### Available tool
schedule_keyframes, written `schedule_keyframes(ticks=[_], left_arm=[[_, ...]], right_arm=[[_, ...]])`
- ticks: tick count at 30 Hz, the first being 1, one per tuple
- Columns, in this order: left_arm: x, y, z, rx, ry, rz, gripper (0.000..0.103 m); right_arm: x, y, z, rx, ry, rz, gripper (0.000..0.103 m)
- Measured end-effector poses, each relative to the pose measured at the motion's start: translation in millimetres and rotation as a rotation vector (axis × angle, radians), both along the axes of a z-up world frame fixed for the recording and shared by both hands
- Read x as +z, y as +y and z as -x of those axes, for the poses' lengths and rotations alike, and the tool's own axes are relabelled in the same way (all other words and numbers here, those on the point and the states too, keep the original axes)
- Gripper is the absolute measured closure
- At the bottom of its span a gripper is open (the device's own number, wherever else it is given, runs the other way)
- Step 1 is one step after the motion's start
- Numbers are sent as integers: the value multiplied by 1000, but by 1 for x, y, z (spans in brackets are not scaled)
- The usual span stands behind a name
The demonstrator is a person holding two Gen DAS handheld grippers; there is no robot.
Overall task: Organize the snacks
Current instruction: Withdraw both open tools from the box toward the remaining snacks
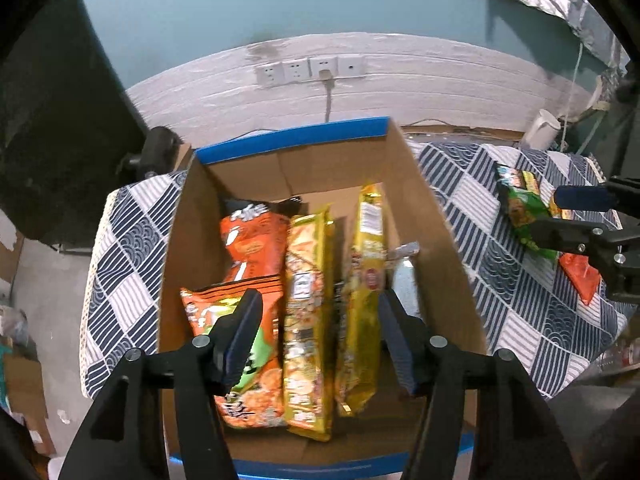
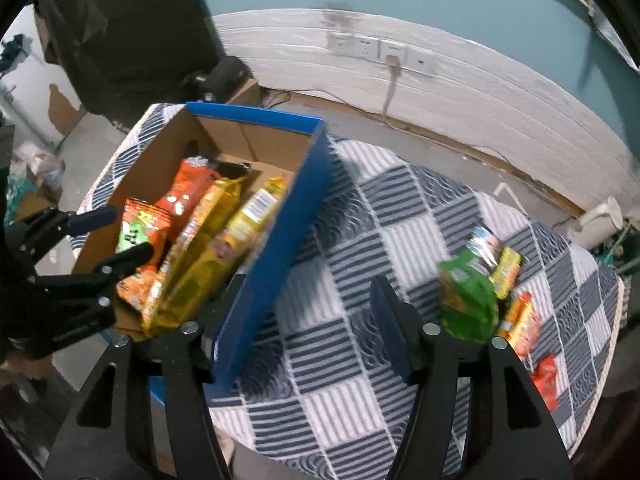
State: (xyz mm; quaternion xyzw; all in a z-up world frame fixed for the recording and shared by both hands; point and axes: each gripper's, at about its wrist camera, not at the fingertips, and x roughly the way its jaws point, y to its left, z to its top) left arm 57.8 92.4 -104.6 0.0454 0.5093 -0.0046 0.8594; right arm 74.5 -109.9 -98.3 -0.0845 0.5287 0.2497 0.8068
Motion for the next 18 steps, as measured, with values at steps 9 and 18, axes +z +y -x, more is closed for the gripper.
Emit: schedule_keyframes(ticks=[9,18], left_arm=[[5,-46,-9,-76,8,12,41],[6,-97,-13,-161,8,-10,38]], right_arm=[[-8,-67,2,-122,16,24,35],[-13,-132,-2,-244,17,17,32]])
